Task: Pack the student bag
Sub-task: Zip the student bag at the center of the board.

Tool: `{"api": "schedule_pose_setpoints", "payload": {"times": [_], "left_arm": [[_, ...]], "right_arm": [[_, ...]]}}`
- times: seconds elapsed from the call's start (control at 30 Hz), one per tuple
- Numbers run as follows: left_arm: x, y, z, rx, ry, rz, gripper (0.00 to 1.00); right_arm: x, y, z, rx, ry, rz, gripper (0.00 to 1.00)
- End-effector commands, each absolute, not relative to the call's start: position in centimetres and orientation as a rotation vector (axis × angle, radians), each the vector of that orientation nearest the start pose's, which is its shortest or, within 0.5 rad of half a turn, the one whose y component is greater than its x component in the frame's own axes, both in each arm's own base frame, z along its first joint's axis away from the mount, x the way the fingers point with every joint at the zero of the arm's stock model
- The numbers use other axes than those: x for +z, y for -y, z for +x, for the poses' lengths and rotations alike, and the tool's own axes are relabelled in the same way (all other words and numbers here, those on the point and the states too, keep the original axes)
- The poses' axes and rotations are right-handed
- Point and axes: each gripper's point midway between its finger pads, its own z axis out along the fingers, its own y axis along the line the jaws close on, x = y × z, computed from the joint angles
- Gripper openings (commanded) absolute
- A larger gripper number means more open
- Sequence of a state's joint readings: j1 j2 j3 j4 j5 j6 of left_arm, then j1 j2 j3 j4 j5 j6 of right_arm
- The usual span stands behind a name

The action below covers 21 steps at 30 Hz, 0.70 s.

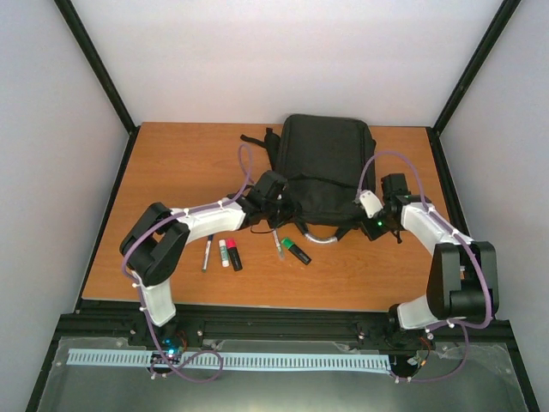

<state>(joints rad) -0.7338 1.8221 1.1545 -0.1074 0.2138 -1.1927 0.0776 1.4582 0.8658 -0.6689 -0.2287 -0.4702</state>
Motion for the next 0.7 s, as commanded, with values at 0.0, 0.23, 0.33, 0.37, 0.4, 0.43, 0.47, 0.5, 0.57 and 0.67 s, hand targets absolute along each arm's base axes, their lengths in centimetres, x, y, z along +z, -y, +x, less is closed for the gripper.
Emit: {"api": "schedule_pose_setpoints", "payload": {"times": [0.0, 0.23, 0.33, 0.37, 0.4, 0.43, 0.47, 0.5, 0.57, 0.67], "left_arm": [[10.9, 34.4, 33.3, -1.027, -2.592, -0.376, 0.01], [11.3, 34.4, 32.6, -1.042, -2.582, -0.259, 0.01], [11.5, 34.6, 32.5, -1.053, -2.580, -0.221, 0.01], [11.5, 34.7, 32.4, -1.058, -2.583, -0.207, 0.01], [11.4, 34.7, 32.3, -1.056, -2.590, -0.201, 0.01], [11.2, 34.7, 32.3, -1.051, -2.598, -0.198, 0.01], [11.1, 34.8, 32.2, -1.050, -2.603, -0.190, 0.01], [11.0, 34.8, 32.2, -1.053, -2.606, -0.183, 0.01], [10.8, 35.0, 32.0, -1.066, -2.616, -0.166, 0.01], [10.6, 35.4, 31.7, -1.087, -2.626, -0.136, 0.01]], "right_arm": [[5.7, -2.7, 29.5, 0.108, -2.715, -0.796, 0.03], [5.4, 0.0, 33.1, 0.029, -2.669, -0.772, 0.03], [5.1, 0.7, 34.9, 0.055, -2.676, -0.725, 0.03], [5.1, 0.9, 35.4, 0.057, -2.676, -0.713, 0.03], [5.1, 1.2, 36.1, 0.052, -2.671, -0.703, 0.03], [5.1, 1.4, 36.6, 0.043, -2.665, -0.698, 0.03], [5.2, 1.6, 37.2, 0.036, -2.662, -0.694, 0.03], [5.2, 1.8, 37.7, 0.029, -2.660, -0.685, 0.03], [5.5, 2.3, 38.9, 0.014, -2.647, -0.671, 0.03], [5.3, 2.9, 40.2, 0.003, -2.640, -0.653, 0.03]]}}
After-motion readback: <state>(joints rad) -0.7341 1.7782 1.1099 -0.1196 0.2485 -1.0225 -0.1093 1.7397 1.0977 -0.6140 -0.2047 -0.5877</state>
